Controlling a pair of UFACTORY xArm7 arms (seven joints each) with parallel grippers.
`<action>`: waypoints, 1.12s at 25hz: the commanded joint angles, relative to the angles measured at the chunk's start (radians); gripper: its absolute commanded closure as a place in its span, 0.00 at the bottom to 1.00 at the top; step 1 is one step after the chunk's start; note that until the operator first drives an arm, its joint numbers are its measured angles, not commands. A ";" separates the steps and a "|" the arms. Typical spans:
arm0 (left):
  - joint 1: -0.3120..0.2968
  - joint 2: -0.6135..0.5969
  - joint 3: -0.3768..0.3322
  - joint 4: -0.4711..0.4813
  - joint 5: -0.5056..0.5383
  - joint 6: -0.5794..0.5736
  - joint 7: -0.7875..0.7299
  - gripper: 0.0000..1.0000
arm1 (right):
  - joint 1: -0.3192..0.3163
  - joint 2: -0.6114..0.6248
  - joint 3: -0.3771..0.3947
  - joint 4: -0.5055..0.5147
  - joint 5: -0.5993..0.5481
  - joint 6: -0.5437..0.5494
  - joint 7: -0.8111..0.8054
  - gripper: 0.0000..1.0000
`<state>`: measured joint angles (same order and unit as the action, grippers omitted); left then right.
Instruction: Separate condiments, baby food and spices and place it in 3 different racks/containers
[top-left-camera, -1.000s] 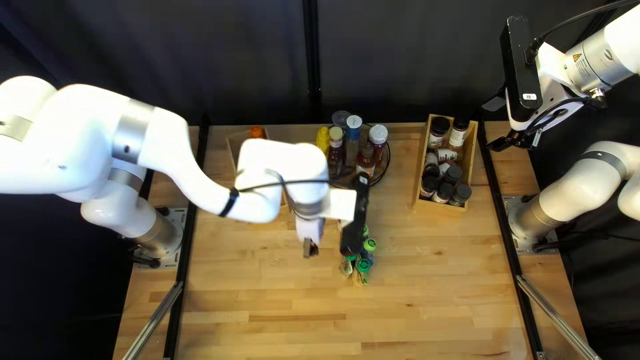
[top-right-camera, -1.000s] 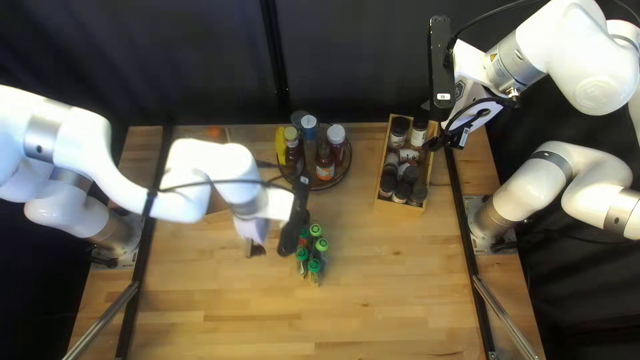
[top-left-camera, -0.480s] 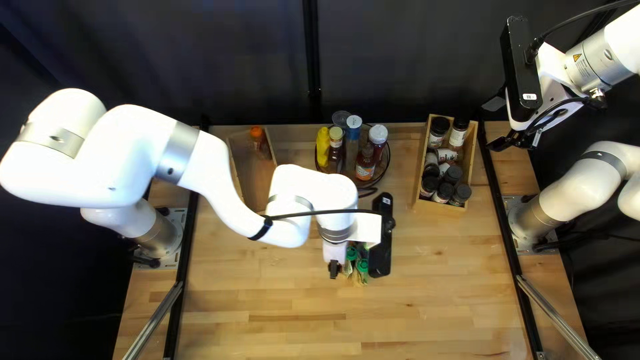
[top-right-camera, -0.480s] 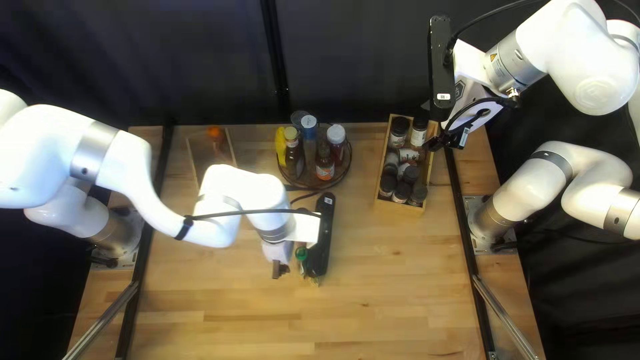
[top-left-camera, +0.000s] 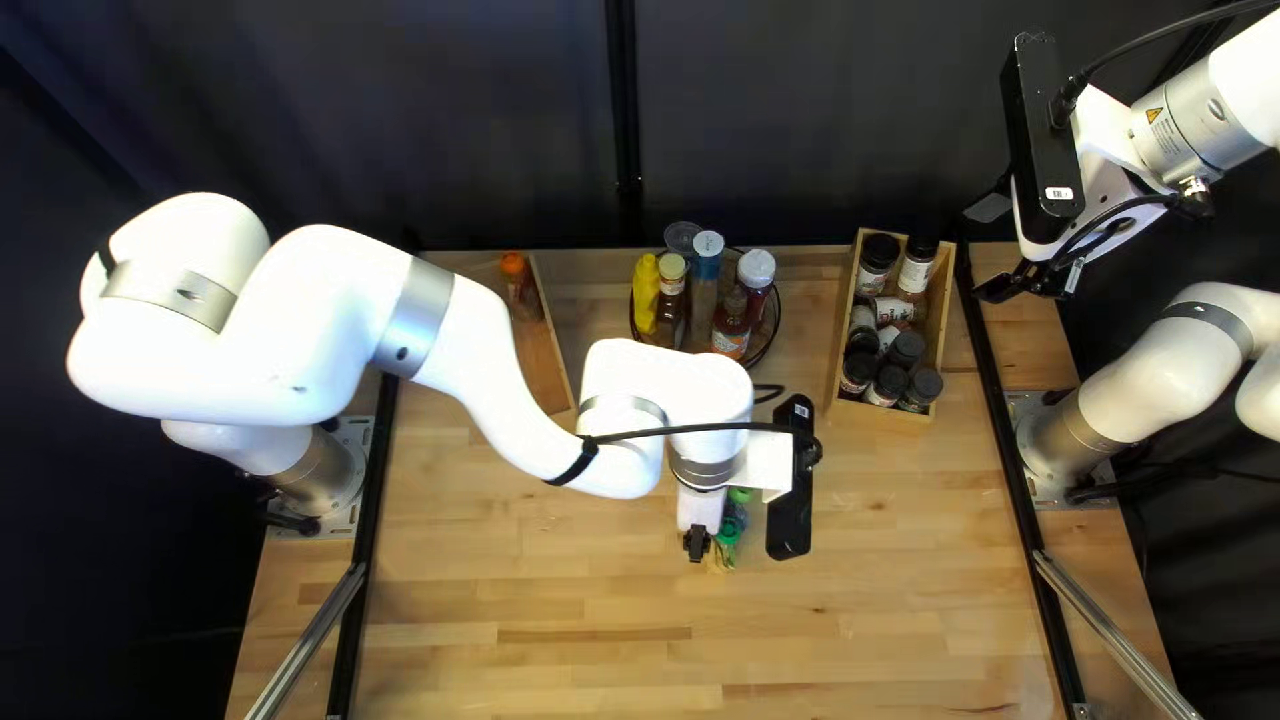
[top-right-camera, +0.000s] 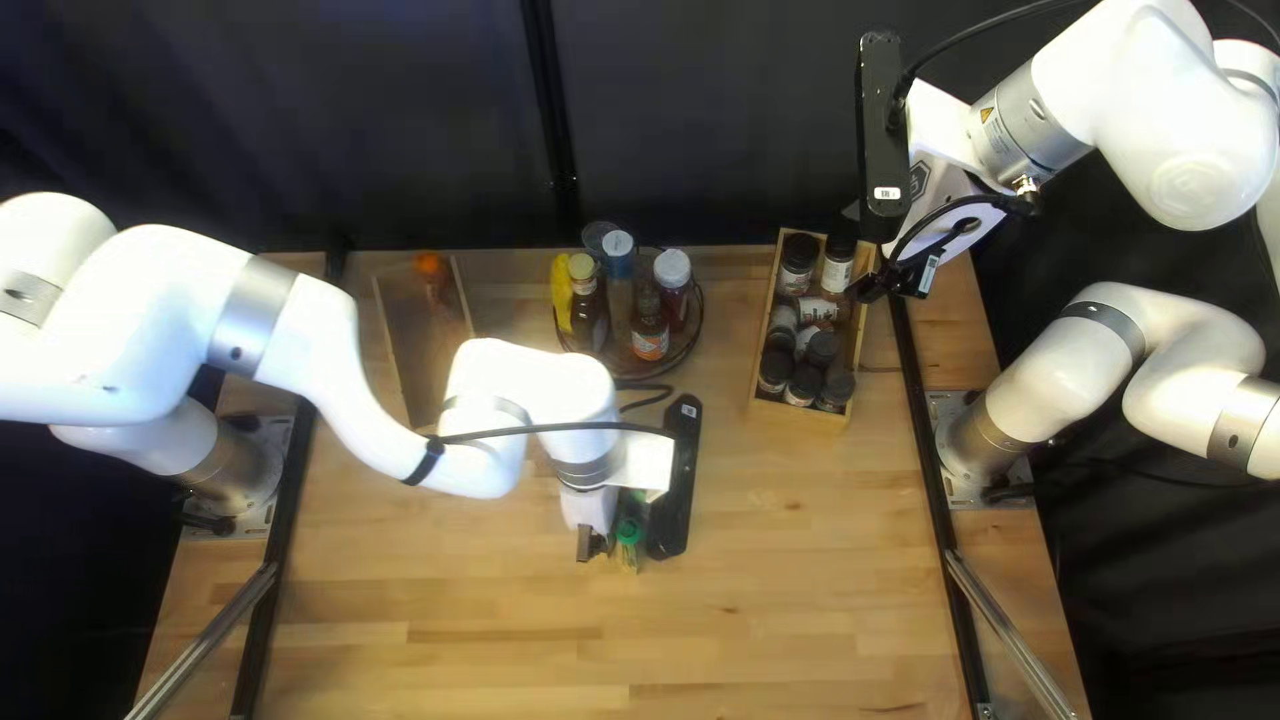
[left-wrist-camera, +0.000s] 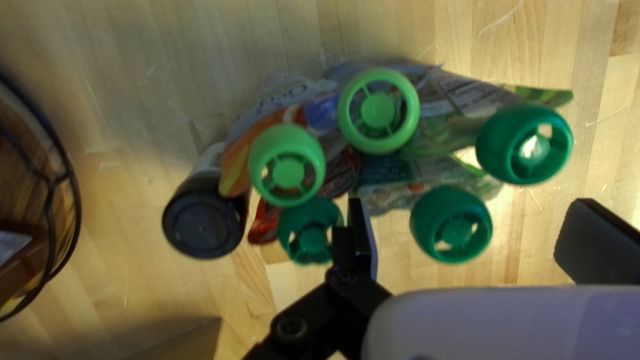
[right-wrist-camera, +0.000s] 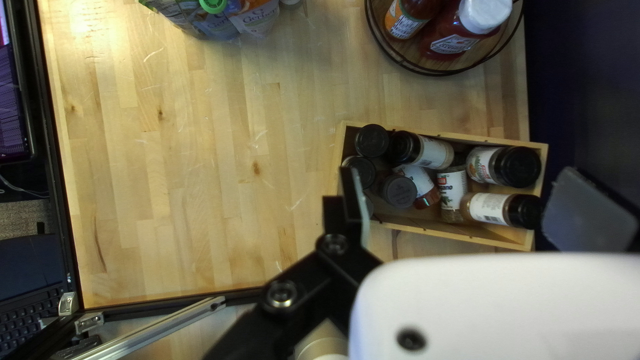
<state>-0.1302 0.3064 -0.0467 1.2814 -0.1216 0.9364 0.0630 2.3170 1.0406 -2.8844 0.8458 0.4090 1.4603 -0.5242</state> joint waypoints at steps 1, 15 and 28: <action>-0.008 -0.019 0.000 -0.006 0.009 0.018 -0.019 1.00 | 0.000 0.000 0.000 0.000 0.000 0.000 0.000 0.00; -0.006 -0.411 0.018 -0.280 0.118 0.198 -0.134 1.00 | 0.000 0.000 0.000 0.000 0.000 0.000 0.000 0.00; 0.124 -0.736 0.143 -0.516 0.227 0.335 -0.080 1.00 | 0.000 0.000 0.000 0.000 0.000 0.000 0.000 0.00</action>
<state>-0.0361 -0.3926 0.0660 0.7964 0.0802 1.2666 -0.0358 2.3170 1.0406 -2.8844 0.8458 0.4090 1.4603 -0.5242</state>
